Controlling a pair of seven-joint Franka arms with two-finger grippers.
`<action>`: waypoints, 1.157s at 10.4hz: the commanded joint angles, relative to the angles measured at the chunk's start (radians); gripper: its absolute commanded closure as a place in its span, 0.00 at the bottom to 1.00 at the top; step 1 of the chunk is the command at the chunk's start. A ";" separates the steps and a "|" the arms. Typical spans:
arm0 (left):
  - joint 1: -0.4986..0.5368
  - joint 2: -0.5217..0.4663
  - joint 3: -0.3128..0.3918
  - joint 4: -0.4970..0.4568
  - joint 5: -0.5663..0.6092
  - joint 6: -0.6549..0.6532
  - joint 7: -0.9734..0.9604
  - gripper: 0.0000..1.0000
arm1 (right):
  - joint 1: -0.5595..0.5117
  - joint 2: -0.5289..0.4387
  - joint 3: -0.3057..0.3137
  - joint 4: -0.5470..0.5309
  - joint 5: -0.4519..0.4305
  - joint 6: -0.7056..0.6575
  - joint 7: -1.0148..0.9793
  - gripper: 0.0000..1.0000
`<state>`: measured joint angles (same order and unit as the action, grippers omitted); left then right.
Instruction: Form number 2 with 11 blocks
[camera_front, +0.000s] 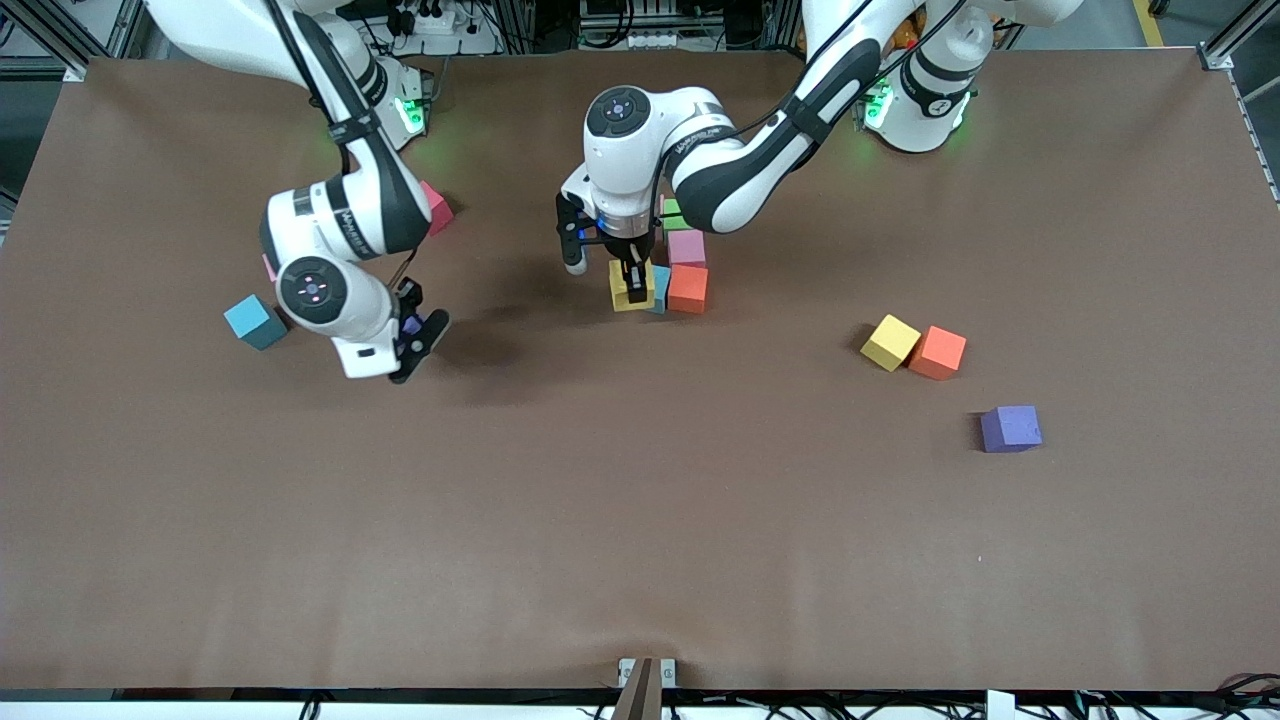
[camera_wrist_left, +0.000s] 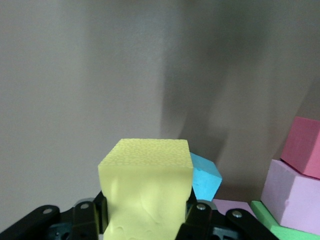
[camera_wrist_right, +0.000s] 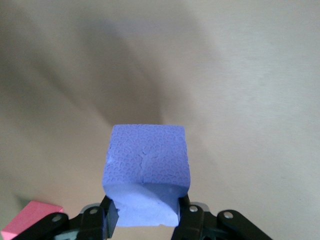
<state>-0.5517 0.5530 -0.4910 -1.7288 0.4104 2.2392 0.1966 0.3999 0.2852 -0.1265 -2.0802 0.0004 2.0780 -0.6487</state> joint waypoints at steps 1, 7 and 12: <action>-0.051 0.025 0.009 0.037 0.022 -0.012 0.007 0.61 | -0.070 0.043 0.015 0.057 0.007 -0.022 0.067 1.00; -0.125 0.076 0.052 0.064 0.024 -0.010 0.049 0.60 | -0.096 0.093 0.016 0.182 0.071 -0.090 0.325 1.00; -0.175 0.110 0.095 0.101 0.019 -0.004 0.055 0.60 | -0.145 0.176 0.015 0.288 0.127 -0.226 0.363 1.00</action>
<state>-0.7082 0.6432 -0.4095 -1.6614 0.4105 2.2414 0.2367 0.2669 0.4310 -0.1245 -1.8268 0.1088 1.8850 -0.3197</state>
